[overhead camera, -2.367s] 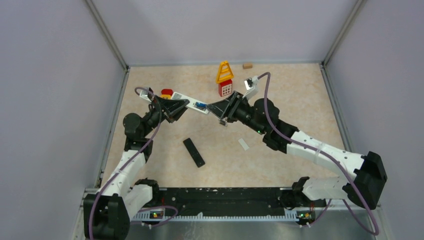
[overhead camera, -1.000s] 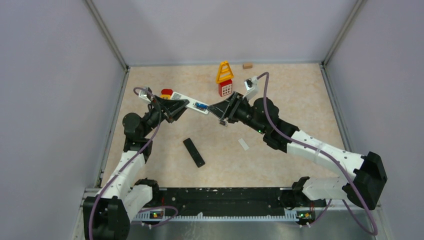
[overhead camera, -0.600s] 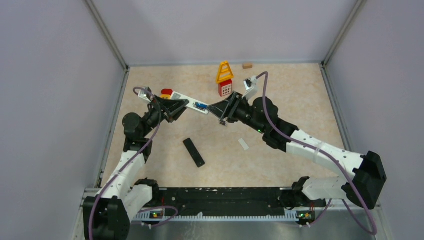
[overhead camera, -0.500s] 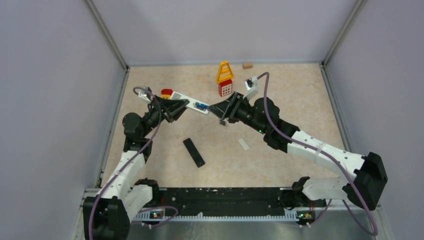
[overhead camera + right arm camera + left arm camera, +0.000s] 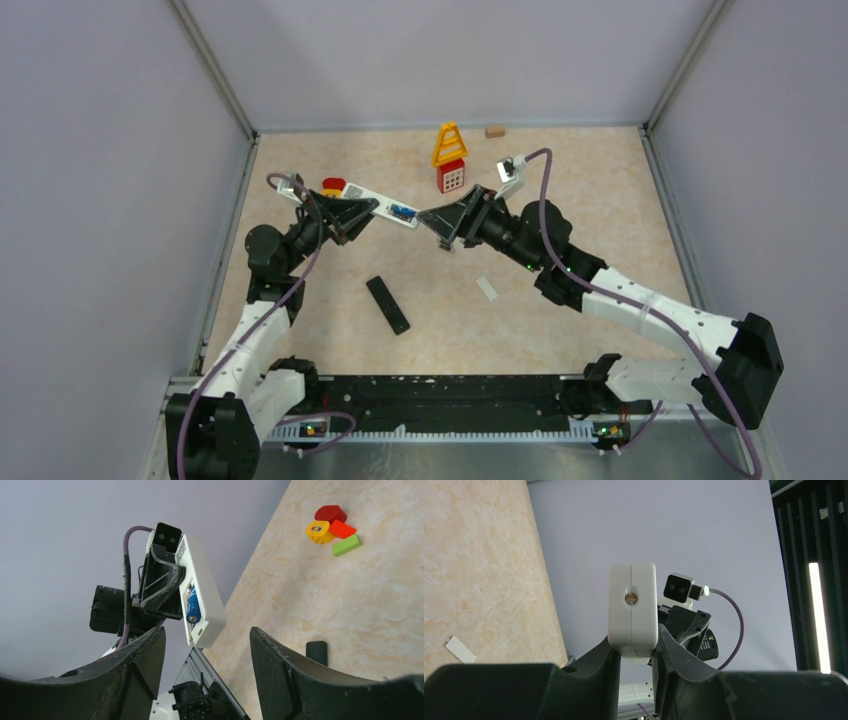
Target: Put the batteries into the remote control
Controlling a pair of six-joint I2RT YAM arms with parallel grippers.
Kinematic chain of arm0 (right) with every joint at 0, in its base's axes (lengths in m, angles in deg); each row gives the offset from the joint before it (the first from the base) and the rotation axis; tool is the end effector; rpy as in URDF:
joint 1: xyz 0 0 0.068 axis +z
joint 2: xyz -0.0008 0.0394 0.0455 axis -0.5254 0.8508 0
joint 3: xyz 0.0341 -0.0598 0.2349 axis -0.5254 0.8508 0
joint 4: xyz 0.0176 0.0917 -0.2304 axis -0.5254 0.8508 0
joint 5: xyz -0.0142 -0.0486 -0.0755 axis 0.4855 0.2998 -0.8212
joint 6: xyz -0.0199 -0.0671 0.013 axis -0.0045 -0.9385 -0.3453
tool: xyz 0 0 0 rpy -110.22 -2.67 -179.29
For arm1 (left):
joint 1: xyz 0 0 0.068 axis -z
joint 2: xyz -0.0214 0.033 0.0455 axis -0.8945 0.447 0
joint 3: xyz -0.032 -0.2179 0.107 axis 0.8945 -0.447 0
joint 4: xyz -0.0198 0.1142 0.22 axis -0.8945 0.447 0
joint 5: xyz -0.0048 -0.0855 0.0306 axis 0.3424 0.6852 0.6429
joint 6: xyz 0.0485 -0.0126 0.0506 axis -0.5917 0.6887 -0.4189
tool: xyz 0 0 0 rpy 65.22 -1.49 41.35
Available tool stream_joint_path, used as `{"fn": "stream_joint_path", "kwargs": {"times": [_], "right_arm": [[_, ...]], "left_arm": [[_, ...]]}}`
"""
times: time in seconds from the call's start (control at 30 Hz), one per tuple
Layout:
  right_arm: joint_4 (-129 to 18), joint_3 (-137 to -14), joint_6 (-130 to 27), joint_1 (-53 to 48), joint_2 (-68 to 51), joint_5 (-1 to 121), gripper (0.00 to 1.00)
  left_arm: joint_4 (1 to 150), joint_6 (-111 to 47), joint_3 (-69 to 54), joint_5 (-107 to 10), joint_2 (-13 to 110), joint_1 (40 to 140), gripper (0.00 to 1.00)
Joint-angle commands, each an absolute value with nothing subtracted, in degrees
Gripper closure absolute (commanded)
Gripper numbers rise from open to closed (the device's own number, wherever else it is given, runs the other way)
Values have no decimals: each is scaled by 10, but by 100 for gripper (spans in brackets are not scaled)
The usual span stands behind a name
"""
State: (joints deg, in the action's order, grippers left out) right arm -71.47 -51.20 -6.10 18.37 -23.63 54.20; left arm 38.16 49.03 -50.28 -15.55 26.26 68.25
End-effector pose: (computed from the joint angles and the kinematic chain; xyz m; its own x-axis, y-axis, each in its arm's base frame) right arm 0.1883 0.2272 0.3310 -0.6101 0.5002 -0.6145 -0.4904 0.3708 0.7887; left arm 0.2251 -0.0577 0.2937 -0.7078 -0.6939 -0.1326 0.2328 -0.0519 -0.9711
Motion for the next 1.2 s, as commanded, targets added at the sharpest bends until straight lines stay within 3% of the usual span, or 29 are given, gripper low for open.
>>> {"fn": "stream_joint_path", "kwargs": {"times": [0.0, 0.53, 0.73, 1.17], "right_arm": [[-756, -534, -56, 175, -225, 558, 36], [-783, -541, -11, 152, -188, 601, 40], [-767, -546, -14, 152, -169, 610, 46], [-622, -607, -35, 152, -110, 579, 57]], "left_arm": [[355, 481, -482, -154, 251, 683, 100], [352, 482, -480, -146, 249, 684, 100], [342, 484, -477, -143, 249, 683, 100], [299, 484, -467, -111, 250, 684, 100]]}}
